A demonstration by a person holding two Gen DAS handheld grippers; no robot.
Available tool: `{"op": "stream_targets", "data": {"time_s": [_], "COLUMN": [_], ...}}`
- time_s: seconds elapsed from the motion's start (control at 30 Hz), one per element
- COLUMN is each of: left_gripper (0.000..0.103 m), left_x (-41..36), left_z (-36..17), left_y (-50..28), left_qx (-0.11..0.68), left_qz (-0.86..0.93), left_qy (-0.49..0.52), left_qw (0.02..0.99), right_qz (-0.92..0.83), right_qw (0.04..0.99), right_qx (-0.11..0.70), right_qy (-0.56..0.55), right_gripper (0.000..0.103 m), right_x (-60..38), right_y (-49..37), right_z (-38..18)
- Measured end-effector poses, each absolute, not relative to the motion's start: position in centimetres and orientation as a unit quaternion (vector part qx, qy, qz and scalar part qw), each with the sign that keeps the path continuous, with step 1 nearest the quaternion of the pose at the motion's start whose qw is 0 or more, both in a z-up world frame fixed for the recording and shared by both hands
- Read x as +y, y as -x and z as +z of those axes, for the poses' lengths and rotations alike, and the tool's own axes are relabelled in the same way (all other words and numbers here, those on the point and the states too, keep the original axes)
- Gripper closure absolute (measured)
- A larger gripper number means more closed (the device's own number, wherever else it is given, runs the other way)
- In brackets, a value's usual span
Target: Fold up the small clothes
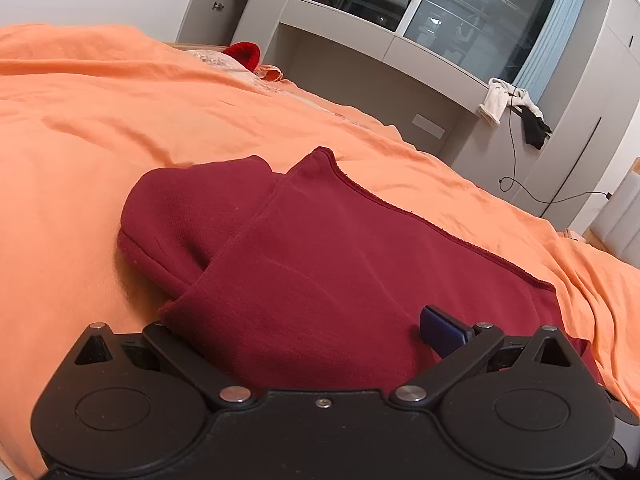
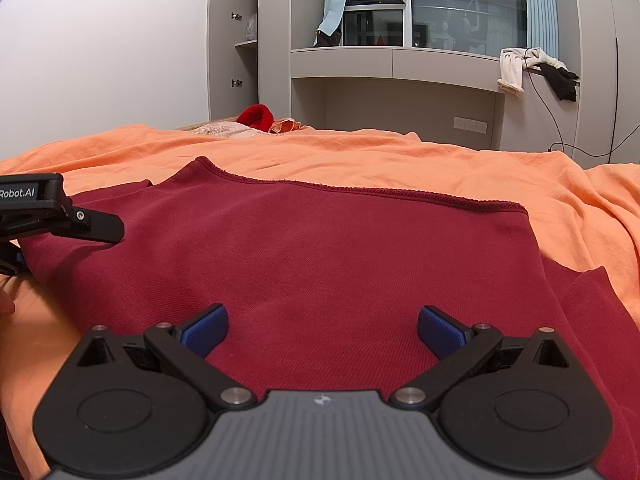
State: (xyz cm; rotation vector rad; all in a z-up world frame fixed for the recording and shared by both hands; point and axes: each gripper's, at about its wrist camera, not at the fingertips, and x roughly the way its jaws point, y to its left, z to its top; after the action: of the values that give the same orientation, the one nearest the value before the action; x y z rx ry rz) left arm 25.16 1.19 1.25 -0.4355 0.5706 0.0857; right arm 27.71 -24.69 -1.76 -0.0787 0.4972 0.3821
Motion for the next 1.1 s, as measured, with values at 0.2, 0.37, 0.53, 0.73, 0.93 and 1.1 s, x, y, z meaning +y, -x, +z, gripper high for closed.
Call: {"op": "stream_targets", "data": {"time_s": [0.2,0.37,0.53,0.73,0.93,1.1], "left_gripper": [0.001,0.001,0.001,0.001,0.001,0.001], "left_x": [1.02,0.74,0.76,0.72,0.67,0.65], "left_z": [1.23,1.43,1.44,1.41,1.38,1.39], "left_y": [-25.07,-25.04,-25.02,-25.01,-25.04,-25.04], "left_qx": [0.279,0.281,0.281,0.281,0.280,0.280], "left_qz": [0.048,0.052,0.053,0.055,0.055,0.055], "left_qy": [0.208,0.208,0.208,0.209,0.209,0.209], "left_qw": [0.936,0.935,0.935,0.935,0.935,0.935], "right_qz": [0.187,0.187,0.187,0.187,0.187,0.187], "right_qw": [0.951,0.952,0.951,0.951,0.951,0.951], "right_qx": [0.244,0.241,0.242,0.242,0.242,0.241], "right_qy": [0.039,0.037,0.036,0.036,0.036,0.036], "right_gripper": [0.000,0.000,0.000,0.000,0.000,0.000], "right_x": [-24.69,-24.97,-25.12,-25.11,-25.12,-25.13], "right_y": [-27.71,-27.65,-27.76,-27.76,-27.77,-27.81], "right_z": [-1.74,-1.57,-1.62,-1.63,-1.65,-1.63]}}
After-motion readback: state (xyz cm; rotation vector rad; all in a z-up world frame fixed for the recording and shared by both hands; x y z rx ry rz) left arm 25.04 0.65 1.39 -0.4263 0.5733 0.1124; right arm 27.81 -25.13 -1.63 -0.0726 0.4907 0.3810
